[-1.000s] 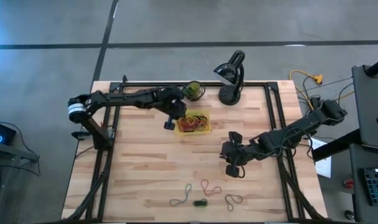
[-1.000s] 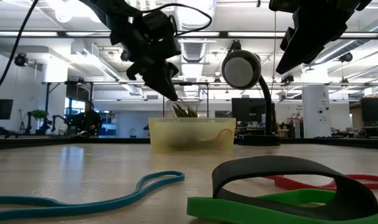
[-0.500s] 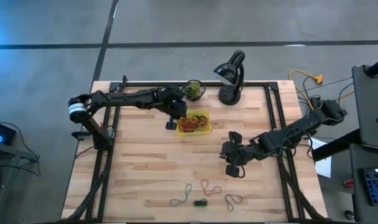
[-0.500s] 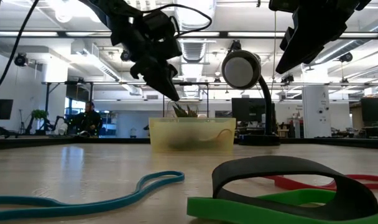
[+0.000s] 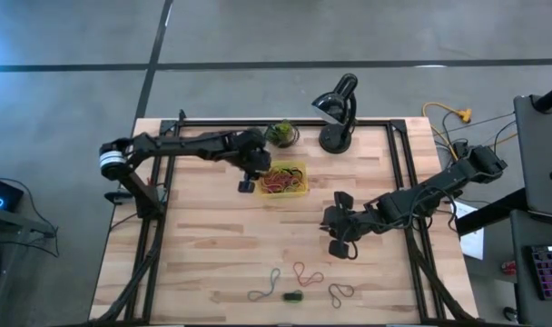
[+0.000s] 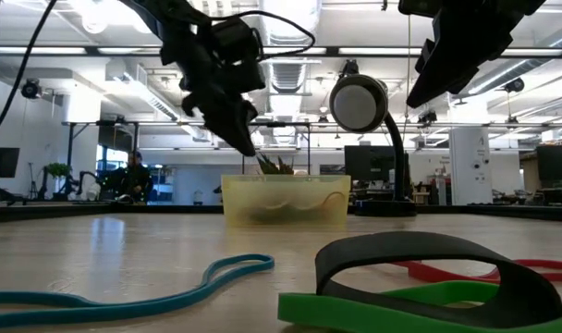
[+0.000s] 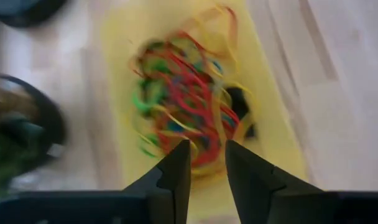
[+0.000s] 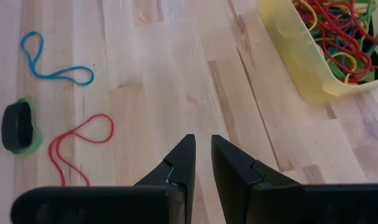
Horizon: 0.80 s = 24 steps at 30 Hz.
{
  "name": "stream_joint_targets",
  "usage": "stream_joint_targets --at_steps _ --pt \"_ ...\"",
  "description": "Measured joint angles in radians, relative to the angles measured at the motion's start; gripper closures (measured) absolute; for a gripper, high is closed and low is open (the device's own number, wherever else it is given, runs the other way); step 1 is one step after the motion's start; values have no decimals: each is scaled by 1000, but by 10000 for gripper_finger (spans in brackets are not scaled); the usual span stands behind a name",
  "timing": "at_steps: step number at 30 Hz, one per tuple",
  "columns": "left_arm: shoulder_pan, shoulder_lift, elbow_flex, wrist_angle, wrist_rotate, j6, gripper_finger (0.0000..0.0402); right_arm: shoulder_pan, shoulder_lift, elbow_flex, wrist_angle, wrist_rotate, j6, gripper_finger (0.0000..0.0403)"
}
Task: Pick and place rubber bands into bin
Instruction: Put the black rubber band in the yellow bin
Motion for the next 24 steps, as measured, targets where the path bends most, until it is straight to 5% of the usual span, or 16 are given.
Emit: stream_joint_targets --at_steps 10,14,20,24 --pt "-223 -61 0 -191 -2 -72 318 13 46 -3 138 -40 -55 355" --pt "-368 -79 0 -223 -12 -90 318 21 128 -3 255 -204 -176 355" --pt "-565 -115 -1 -288 -156 -205 318 20 294 2 459 -325 -231 355" --pt "-680 -138 -1 -380 -272 -346 318 13 381 76 312 -348 -123 355"
